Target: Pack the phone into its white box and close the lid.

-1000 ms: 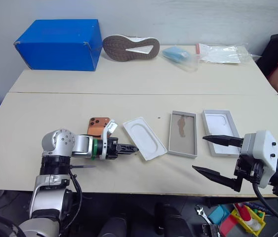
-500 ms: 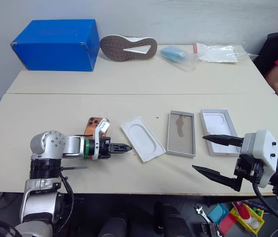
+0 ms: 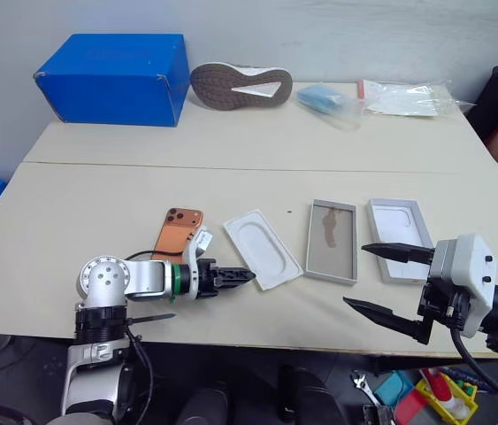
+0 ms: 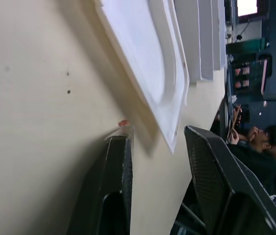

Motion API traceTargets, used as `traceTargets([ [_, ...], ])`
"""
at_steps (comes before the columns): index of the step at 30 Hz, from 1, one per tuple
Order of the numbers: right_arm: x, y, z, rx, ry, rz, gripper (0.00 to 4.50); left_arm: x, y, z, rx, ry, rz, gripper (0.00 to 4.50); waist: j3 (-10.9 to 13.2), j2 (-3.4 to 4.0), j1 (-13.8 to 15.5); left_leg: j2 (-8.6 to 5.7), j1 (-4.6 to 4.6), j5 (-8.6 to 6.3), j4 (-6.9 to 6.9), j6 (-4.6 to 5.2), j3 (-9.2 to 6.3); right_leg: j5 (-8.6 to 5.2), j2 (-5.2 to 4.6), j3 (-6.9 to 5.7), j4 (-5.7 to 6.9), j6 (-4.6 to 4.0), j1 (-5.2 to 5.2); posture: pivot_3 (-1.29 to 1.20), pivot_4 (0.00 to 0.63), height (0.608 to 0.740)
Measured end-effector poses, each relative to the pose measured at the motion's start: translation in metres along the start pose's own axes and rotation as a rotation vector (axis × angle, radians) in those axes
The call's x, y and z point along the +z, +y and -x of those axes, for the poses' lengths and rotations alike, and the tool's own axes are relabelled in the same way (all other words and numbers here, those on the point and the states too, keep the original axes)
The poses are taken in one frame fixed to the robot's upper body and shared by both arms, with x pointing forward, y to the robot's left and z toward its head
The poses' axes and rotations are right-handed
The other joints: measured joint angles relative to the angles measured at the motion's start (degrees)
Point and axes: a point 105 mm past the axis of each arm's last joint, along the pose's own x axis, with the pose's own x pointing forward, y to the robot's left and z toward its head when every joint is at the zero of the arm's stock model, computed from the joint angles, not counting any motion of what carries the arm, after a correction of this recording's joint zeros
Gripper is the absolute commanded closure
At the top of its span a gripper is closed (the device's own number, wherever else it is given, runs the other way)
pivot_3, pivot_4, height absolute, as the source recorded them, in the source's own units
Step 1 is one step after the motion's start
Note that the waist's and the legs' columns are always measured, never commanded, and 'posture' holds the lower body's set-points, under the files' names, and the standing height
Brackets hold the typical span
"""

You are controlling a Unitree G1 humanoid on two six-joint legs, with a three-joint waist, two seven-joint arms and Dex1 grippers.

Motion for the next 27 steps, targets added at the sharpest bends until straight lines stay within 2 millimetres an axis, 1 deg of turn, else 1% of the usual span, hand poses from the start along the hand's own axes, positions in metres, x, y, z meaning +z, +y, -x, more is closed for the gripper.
traceTargets([
  [10, -0.001, -0.001, 0.000, -0.010, 0.005, 0.004, 0.00, -0.001, -0.004, -0.013, 0.007, -0.022, 0.039, 2.74, -0.04, -0.06, 0.19, -0.01, 0.01, 0.00, 0.03, -0.01, -0.01, 0.00, -0.01, -0.02, 0.00, 0.00, 0.02, 0.00, 0.150, 0.740],
  [13, -0.001, -0.001, 0.000, -0.011, 0.006, 0.002, 0.00, -0.001, -0.003, -0.016, 0.006, -0.020, 0.059, 3.33, -0.05, -0.07, 0.23, -0.01, 0.01, 0.00, 0.04, -0.01, -0.01, 0.00, 0.00, -0.03, 0.00, 0.00, 0.04, 0.00, 0.150, 0.740],
  [17, -0.001, -0.001, 0.000, -0.013, 0.007, 0.001, 0.00, 0.002, -0.007, -0.019, -0.010, -0.019, 0.065, 4.38, -0.13, 0.00, 0.42, -0.02, 0.17, -0.01, 0.04, -0.02, -0.08, 0.00, -0.01, -0.10, -0.07, 0.00, 0.29, 0.00, 0.150, 0.740],
  [18, -0.002, -0.001, 0.000, -0.014, 0.008, -0.001, 0.00, 0.003, -0.008, -0.020, -0.018, -0.021, 0.068, 4.49, -0.14, 0.02, 0.49, -0.01, 0.33, -0.01, 0.04, -0.02, -0.14, 0.00, -0.01, -0.17, -0.11, 0.00, 0.47, 0.00, 0.150, 0.740],
  [21, -0.003, 0.000, 0.001, -0.013, 0.012, -0.006, 0.00, 0.004, -0.007, -0.020, -0.028, -0.024, 0.087, 4.49, -0.16, 0.05, 0.54, -0.01, 0.58, -0.03, 0.04, -0.05, -0.29, 0.00, -0.02, -0.28, -0.21, 0.00, 0.82, 0.00, 0.150, 0.740],
  [27, -0.003, 0.000, 0.001, -0.015, 0.014, -0.009, 0.00, 0.006, -0.007, -0.017, -0.038, -0.024, 0.094, 4.49, -0.16, 0.05, 0.48, 0.00, 0.60, -0.04, 0.03, -0.08, -0.33, -0.01, -0.02, -0.31, -0.20, 0.01, 0.83, 0.00, 0.150, 0.740],
])
